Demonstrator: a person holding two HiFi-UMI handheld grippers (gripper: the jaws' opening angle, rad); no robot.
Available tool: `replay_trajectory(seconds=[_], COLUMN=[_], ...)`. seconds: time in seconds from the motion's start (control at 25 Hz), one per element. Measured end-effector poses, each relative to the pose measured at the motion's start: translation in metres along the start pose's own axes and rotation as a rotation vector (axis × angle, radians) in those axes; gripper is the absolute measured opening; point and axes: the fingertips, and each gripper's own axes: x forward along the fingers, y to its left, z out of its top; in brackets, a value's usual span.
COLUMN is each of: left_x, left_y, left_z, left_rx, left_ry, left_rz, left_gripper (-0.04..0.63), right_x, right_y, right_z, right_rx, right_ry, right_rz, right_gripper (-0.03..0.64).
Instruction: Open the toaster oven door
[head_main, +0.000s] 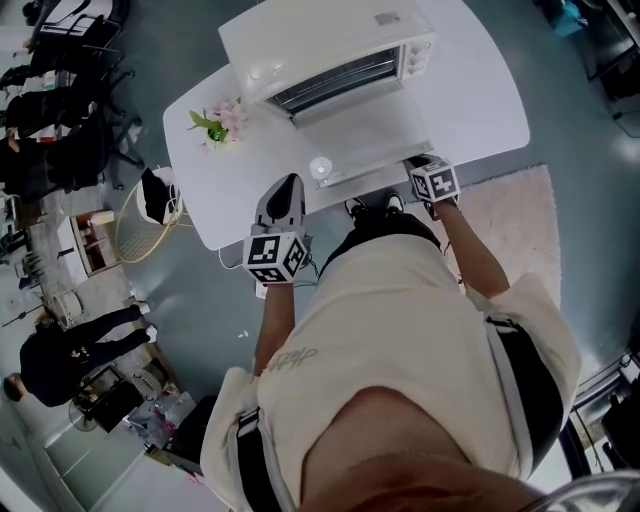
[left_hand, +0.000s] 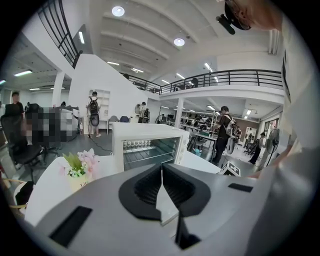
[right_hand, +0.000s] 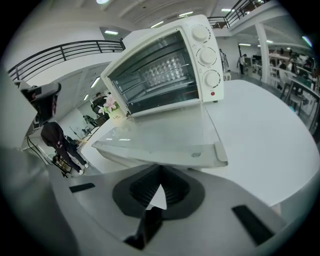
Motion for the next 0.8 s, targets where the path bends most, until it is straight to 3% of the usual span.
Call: replay_trajectory(seconds=[0.8], left_x=[-0.01], left_y=[-0.014], left_z=[-0.021], left_rx=[-0.066], left_ry=[-0.009], left_rz=[0.069], left_gripper=[0.023], right_x=[0.017], right_y=[-0.002], right_z=[-0.011], right_rx=[-0.044], right_ry=[0.043], right_rz=[0.017], right_gripper=[0.006])
